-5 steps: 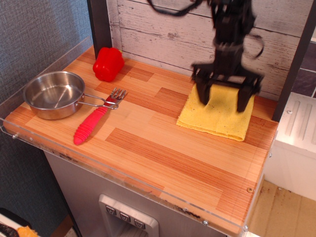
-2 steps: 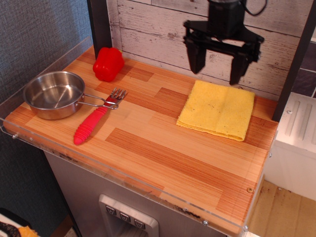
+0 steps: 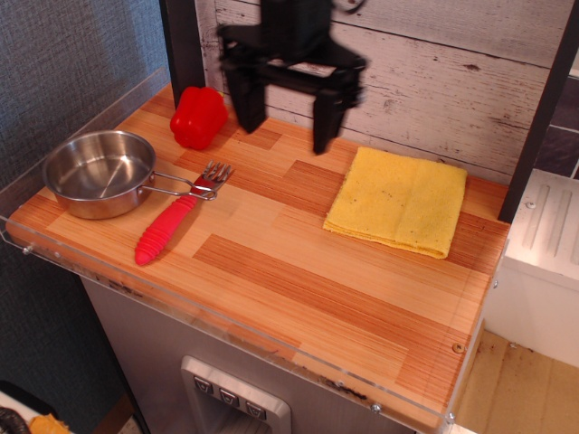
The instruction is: Move towel to the upper right corner of counter.
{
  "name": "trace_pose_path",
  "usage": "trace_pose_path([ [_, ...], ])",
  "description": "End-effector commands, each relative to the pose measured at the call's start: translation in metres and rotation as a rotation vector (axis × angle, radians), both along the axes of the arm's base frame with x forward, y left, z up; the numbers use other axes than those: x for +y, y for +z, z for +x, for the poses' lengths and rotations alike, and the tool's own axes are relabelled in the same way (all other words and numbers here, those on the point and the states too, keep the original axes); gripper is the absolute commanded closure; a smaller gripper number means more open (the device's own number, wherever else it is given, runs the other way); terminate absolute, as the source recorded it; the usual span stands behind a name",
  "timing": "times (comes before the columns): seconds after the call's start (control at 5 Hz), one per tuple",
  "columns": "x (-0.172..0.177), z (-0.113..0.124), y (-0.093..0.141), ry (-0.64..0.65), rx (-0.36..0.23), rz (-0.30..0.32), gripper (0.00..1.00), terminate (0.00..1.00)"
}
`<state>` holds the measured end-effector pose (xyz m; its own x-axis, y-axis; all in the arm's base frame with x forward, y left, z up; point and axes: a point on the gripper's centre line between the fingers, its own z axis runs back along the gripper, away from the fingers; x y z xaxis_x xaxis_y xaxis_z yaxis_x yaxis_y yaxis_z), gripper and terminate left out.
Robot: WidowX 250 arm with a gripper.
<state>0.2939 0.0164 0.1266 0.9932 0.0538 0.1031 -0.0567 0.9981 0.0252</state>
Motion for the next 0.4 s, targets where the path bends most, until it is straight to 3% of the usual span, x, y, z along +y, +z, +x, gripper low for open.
trace_pose_path([
  [0.0, 0.0183, -0.0101, -0.0009, -0.011, -0.026, 0.021, 0.0, 0.0],
  [0.2, 0.0202, -0.0075, -0.0056, -0.019, -0.017, 0.02, 0.0, 0.0],
])
